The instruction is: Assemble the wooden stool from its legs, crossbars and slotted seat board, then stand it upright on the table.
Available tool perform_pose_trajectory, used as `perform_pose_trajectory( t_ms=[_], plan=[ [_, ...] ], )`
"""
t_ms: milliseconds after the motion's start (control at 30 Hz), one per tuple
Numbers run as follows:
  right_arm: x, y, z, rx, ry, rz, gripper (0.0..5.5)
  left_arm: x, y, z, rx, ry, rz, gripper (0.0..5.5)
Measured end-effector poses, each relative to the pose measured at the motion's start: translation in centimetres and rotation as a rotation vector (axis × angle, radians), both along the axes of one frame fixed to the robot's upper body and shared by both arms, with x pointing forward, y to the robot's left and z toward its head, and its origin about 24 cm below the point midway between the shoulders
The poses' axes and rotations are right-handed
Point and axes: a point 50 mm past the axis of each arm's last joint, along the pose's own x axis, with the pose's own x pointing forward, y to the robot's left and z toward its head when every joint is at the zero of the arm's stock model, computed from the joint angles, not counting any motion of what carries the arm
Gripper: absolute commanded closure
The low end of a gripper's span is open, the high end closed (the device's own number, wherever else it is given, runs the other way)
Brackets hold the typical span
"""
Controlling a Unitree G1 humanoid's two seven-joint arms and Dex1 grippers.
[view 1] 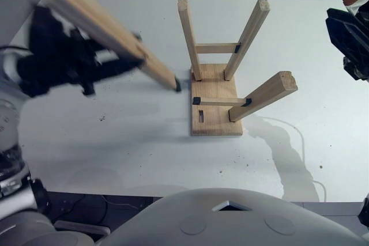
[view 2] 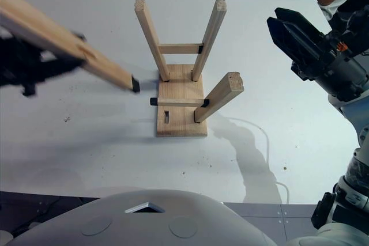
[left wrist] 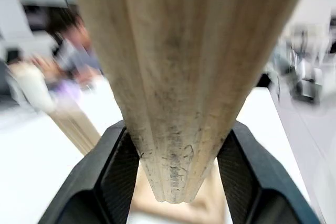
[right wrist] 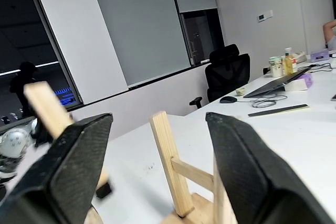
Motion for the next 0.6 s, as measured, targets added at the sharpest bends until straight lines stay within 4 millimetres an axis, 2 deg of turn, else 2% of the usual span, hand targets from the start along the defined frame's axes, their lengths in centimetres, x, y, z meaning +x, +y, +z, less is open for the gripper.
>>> perform_pose_trajectory(
  t_ms=[267,600],
  plan=[
    [0.7,1.0,-0.2,-0.084,0.006,0.053,2.22,-0.8,-2.6,-4.9,-0.057,0.029,-0.012,3.41],
    [0.8,1.0,-0.7,-0.117,0.01,0.053,2.22,0.3,-3.6,-5.2,-0.085,-0.036,-0.016,3.41]
  ],
)
